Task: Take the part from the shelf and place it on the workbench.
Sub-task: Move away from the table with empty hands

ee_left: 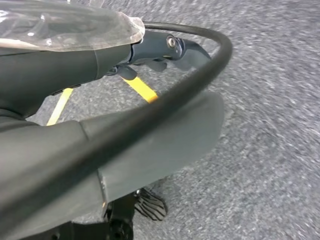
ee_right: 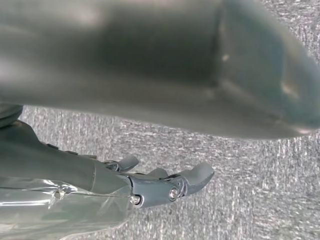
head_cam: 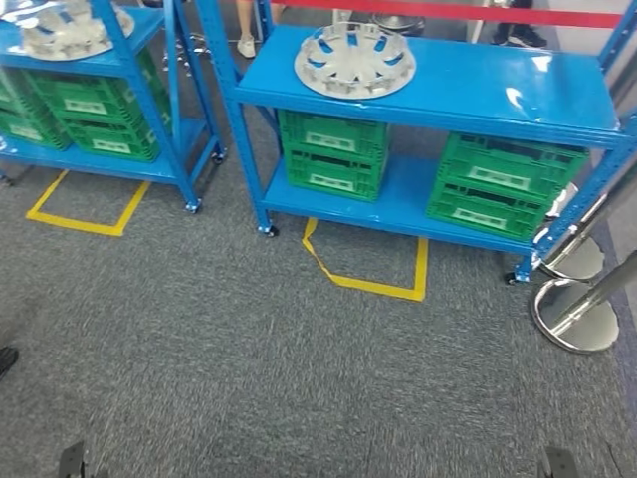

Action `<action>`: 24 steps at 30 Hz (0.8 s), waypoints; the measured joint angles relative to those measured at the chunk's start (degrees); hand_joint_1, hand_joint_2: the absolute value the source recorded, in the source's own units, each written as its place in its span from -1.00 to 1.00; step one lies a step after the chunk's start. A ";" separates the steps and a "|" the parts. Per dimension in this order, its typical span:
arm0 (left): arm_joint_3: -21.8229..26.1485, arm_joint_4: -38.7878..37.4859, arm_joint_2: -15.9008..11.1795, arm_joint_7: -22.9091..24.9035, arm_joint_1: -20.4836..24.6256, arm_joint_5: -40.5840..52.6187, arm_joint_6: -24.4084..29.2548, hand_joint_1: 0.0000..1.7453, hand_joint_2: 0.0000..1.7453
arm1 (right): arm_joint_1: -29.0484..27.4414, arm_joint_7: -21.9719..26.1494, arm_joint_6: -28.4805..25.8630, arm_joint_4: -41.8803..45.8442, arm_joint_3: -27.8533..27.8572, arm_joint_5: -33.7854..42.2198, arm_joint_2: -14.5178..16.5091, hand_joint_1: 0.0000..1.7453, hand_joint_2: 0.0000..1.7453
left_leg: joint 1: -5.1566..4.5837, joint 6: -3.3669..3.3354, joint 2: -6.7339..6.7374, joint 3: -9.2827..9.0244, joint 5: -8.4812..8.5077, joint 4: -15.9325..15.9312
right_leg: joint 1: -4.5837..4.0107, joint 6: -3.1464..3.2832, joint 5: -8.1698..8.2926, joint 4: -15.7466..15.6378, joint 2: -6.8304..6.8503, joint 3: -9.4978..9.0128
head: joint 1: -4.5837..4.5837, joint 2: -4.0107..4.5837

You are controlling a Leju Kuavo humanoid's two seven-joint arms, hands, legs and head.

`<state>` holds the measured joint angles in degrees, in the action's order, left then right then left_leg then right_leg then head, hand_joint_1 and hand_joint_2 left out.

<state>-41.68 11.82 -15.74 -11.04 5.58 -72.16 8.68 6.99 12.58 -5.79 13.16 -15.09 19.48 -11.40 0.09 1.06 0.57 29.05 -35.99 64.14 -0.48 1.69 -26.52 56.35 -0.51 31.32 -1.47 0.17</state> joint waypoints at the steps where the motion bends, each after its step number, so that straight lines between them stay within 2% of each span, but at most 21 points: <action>1: 0.00 0.00 0.00 0.00 0.07 -0.01 0.01 -1.00 -1.00 | 0.04 -0.03 0.04 0.00 -0.01 -0.05 0.01 -1.00 -1.00 | 0.08 0.20 -0.12 2.32 -1.68 3.72 | 0.03 0.10 -0.05 0.00 -0.40 0.04 | 0.43 0.00; 2: 0.00 0.00 0.01 0.00 0.07 -0.02 0.01 -1.00 -1.00 | 0.04 -0.07 0.08 0.00 -0.01 -0.10 0.01 -1.00 -1.00 | 0.17 0.37 -0.14 4.32 -2.54 6.54 | 0.06 0.16 -0.12 0.00 -0.81 0.04 | 0.76 0.00; 3: 0.00 0.00 0.03 0.00 0.03 -0.03 0.02 -1.00 -1.00 | 0.03 -0.10 0.10 0.00 -0.02 -0.13 0.02 -1.00 -1.00 | 0.26 0.48 -0.15 5.54 -2.18 7.53 | 0.09 0.18 -0.20 0.01 -1.26 -0.02 | 1.02 0.00; 4: 0.00 0.00 0.02 0.00 0.00 -0.03 0.03 -1.00 -1.00 | 0.03 -0.12 0.11 0.00 -0.02 -0.14 0.02 -1.00 -1.00 | 0.36 0.54 -0.21 5.69 -0.51 6.23 | 0.15 0.14 -0.29 0.02 -1.75 -0.15 | 1.25 0.00; 6: 0.00 0.00 -0.07 0.00 -0.03 -0.03 0.06 -1.00 -1.00 | 0.05 -0.13 0.11 0.00 -0.02 -0.14 0.02 -1.00 -1.00 | 0.59 0.55 -1.17 3.58 4.77 -1.16 | 0.32 -0.12 -0.50 0.01 -2.68 -0.52 | 1.60 0.00; 7: 0.00 0.00 -0.13 0.00 -0.02 -0.03 0.08 -1.00 -1.00 | 0.08 -0.13 0.11 0.00 -0.02 -0.14 0.02 -1.00 -1.00 | 0.59 0.44 -1.99 2.51 6.13 -4.70 | 0.38 -0.33 -0.56 0.04 -3.12 -0.62 | 1.79 0.00; 8: 0.00 0.00 -0.17 0.00 0.03 -0.03 0.09 -1.00 -1.00 | 0.12 -0.13 0.11 0.00 -0.02 -0.14 0.02 -1.00 -1.00 | 0.54 0.18 -2.74 1.80 6.81 -6.98 | 0.42 -0.60 -0.58 0.06 -3.52 -0.53 | 1.95 0.00; 9: 0.00 0.00 -0.19 0.00 0.05 -0.03 0.09 -1.00 -1.00 | 0.12 -0.13 0.11 0.00 -0.02 -0.14 0.03 -1.00 -1.00 | 0.44 -0.19 -3.22 1.58 6.94 -7.90 | 0.46 -0.92 -0.57 0.06 -3.92 -0.37 | 2.07 0.00; 10: 0.00 0.00 -0.19 0.00 0.09 -0.04 0.09 -1.00 -1.00 | 0.11 -0.13 0.12 0.00 -0.02 -0.15 0.04 -1.00 -1.00 | 0.29 -0.57 -3.10 1.58 6.87 -8.09 | 0.48 -1.28 -0.50 0.01 -4.35 -0.23 | 2.11 0.00; 11: 0.00 0.00 -0.19 0.00 0.12 -0.05 0.09 -1.00 -1.00 | 0.06 -0.14 0.12 -0.01 -0.02 -0.15 0.02 -1.00 -1.00 | 0.38 -1.05 -2.71 1.43 7.54 -8.30 | 0.45 -1.65 -0.49 -0.07 -4.69 -0.11 | 2.10 0.00; 12: 0.00 0.00 -0.19 0.00 0.12 -0.07 0.09 -1.00 -1.00 | -0.01 -0.14 0.12 -0.01 -0.02 -0.16 0.00 -1.00 -1.00 | 0.49 -1.42 -2.19 1.24 8.08 -8.66 | 0.43 -1.96 -0.77 0.15 -4.36 0.07 | 2.02 0.00; 13: 0.00 0.00 -0.20 0.00 0.14 -0.07 0.09 -1.00 -1.00 | -0.02 -0.14 0.11 -0.02 -0.02 -0.16 -0.03 -1.00 -1.00 | 0.61 -1.72 -1.66 1.03 8.28 -9.03 | 0.40 -2.23 -1.56 1.17 -3.52 0.55 | 1.76 0.00; 15: 0.00 0.00 -0.22 0.00 0.13 -0.08 0.09 -1.00 -1.00 | 0.08 -0.10 0.11 -0.02 -0.02 -0.16 -0.05 -1.00 -1.00 | 0.64 -2.12 -0.63 0.75 8.46 -9.50 | 0.48 -2.71 -4.94 7.02 -1.14 3.18 | 1.02 0.00; 17: 0.00 0.00 -0.22 0.00 0.05 -0.09 0.09 -1.00 -1.00 | 0.12 -0.09 0.10 -0.02 -0.03 -0.19 -0.01 -1.00 -1.00 | 0.54 -2.26 0.24 0.72 8.34 -9.51 | 0.72 -3.17 -8.17 14.90 -0.16 6.70 | 0.41 0.00; 18: 0.00 0.00 -0.20 0.00 0.03 -0.09 0.09 -1.00 -1.00 | 0.05 -0.09 0.09 -0.02 -0.04 -0.20 0.01 -1.00 -1.00 | 0.51 -2.26 0.56 0.67 8.25 -9.50 | 0.85 -3.34 -8.41 16.76 -0.04 7.55 | 0.23 0.00; 19: 0.00 0.00 -0.19 0.00 0.03 -0.09 0.09 -1.00 -1.00 | -0.01 -0.10 0.07 -0.02 -0.04 -0.20 0.03 -1.00 -1.00 | 0.52 -2.21 0.79 0.55 8.15 -9.49 | 0.98 -3.45 -7.53 16.34 0.04 7.30 | 0.06 0.00; 20: 0.00 0.00 -0.16 0.00 0.04 -0.09 0.09 -1.00 -1.00 | -0.05 -0.09 0.04 -0.02 -0.04 -0.20 0.03 -1.00 -1.00 | 0.55 -2.08 0.98 0.34 8.01 -9.48 | 1.07 -3.50 -5.65 13.44 0.14 5.83 | -0.13 0.00; 22: 0.00 0.00 -0.13 0.00 0.07 -0.08 0.09 -1.00 -1.00 | -0.03 -0.07 -0.02 -0.02 -0.04 -0.20 0.02 -1.00 -1.00 | 0.51 -1.68 1.29 -0.14 7.64 -9.43 | 0.99 -3.32 -1.97 4.95 0.56 1.60 | -0.65 0.00; 23: 0.00 0.00 -0.12 0.00 0.10 -0.07 0.09 -1.00 -1.00 | 0.00 -0.06 -0.04 -0.02 -0.04 -0.20 0.02 -1.00 -1.00 | 0.43 -1.42 1.39 -0.23 7.51 -9.35 | 0.88 -3.07 -1.15 1.77 0.74 -0.15 | -0.90 0.00; 24: 0.00 0.00 -0.15 0.00 0.13 -0.04 0.09 -1.00 -1.00 | 0.01 -0.05 -0.07 -0.02 -0.04 -0.20 0.02 -1.00 -1.00 | 0.25 -1.29 1.44 -0.19 7.34 -9.17 | 0.86 -2.90 -0.96 -0.06 0.85 -1.11 | -0.94 0.00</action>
<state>-41.68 11.82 -15.89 -11.04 5.71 -72.20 8.76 7.00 12.53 -5.86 13.14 -15.13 19.28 -11.38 0.34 -0.23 2.01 28.86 -28.65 54.98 0.37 -1.21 -27.48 56.29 0.34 30.21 -2.41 0.17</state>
